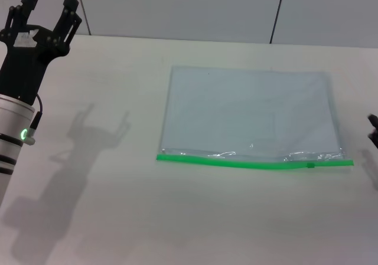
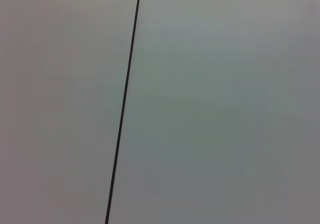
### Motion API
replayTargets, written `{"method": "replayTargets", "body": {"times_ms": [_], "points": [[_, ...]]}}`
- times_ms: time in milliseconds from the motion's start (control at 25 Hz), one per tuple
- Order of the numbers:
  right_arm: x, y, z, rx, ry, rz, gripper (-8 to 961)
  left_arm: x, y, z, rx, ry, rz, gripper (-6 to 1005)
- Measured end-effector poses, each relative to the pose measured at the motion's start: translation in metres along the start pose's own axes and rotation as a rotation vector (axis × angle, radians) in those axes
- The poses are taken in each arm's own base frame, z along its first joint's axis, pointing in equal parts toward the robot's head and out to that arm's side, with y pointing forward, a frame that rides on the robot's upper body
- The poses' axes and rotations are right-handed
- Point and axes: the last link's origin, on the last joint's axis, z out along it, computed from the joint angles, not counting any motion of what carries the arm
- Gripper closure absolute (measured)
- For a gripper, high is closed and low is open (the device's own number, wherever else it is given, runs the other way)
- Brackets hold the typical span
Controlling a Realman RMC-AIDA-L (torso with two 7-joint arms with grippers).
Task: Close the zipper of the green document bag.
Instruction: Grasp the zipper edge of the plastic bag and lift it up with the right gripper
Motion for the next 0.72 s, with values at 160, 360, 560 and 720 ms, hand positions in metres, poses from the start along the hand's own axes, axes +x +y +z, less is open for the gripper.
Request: {"method": "replayTargets", "body": {"times_ms": [160, 360, 560, 720], "points": [[0.006, 0.003, -0.008, -0.005, 0.043, -0.072, 250, 0.0, 0.0, 0.0, 0.001, 0.001, 0.0, 180], [0.01, 0.01, -0.011, -0.047, 0.071, -0.117, 256, -0.002, -0.001, 0.0, 0.006, -0.013, 0.001, 181], [0.01, 0.02, -0.008, -0.098, 0.094, -0.147, 261, -0.003, -0.001, 0.001, 0.011, -0.021, -0.001, 182], [0.008, 0.028, -0.006, -0.136, 0.107, -0.181, 266, -0.003, -0.002, 0.001, 0.013, -0.021, 0.001, 183]]}}
